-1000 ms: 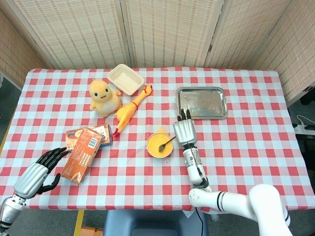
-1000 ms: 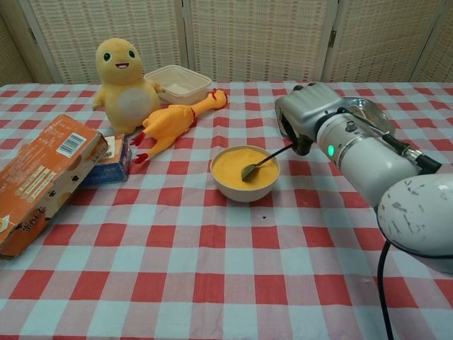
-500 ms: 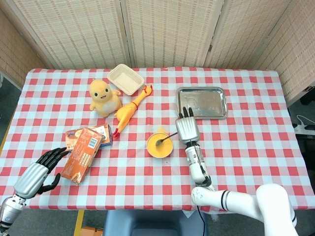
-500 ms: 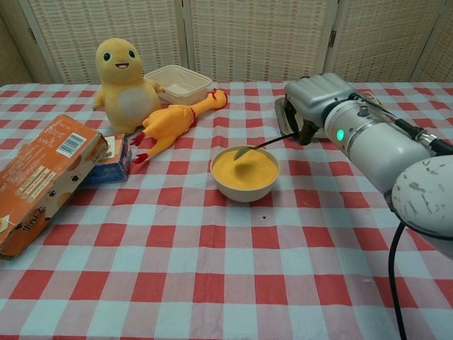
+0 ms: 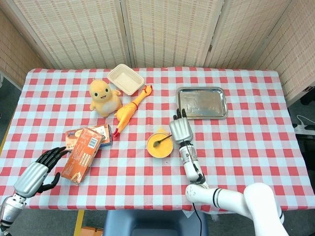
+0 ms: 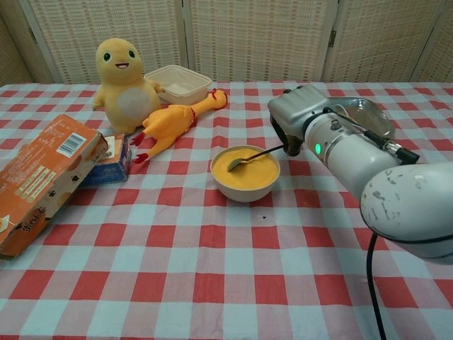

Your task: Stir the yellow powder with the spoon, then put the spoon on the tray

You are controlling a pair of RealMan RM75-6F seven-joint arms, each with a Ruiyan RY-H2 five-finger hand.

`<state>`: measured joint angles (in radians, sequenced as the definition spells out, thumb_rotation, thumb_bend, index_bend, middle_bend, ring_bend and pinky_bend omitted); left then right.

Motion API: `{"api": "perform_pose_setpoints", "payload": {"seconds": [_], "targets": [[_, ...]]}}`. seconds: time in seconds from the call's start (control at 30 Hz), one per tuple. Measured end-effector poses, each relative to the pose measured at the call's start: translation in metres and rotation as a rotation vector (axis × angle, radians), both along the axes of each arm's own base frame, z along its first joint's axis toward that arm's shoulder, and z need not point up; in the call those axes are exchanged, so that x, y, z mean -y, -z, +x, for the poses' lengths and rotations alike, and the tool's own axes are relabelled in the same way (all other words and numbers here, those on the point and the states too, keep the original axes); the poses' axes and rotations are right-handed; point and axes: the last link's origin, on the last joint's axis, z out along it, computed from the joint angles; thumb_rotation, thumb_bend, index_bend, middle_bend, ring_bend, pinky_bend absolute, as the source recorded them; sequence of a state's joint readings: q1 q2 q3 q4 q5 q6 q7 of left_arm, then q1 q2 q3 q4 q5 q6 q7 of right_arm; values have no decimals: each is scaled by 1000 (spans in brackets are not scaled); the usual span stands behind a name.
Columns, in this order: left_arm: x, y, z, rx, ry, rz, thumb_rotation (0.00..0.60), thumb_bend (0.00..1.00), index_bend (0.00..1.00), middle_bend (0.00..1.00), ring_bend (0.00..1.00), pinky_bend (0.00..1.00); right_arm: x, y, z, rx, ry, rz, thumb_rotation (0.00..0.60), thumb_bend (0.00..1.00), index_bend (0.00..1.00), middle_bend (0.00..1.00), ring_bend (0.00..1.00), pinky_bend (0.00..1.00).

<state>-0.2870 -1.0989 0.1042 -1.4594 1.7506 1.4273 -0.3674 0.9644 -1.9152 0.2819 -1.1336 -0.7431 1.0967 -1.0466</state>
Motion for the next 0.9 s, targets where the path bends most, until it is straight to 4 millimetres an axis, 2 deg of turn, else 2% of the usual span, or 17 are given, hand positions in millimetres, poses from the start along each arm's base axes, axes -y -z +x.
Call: {"api": "perform_pose_setpoints", "payload": {"seconds": [0.53,0.73,0.9], "targets": [[5,1,4,0,22,-6,600,621,0,0,0,95,-27,-34,-4,-98,-10,35,600,613,1000,308,60,115],[5,1,4,3,21,-3,600,620,0,0,0,95,-27,-39,-2,3,-33,-15,600,613,1000,312,74,147],[4,2,4,0,19,-6,600,619,0,0,0,95,-21,-34,-6,137,-66,-75,600,613,1000,325,106,177]]}}
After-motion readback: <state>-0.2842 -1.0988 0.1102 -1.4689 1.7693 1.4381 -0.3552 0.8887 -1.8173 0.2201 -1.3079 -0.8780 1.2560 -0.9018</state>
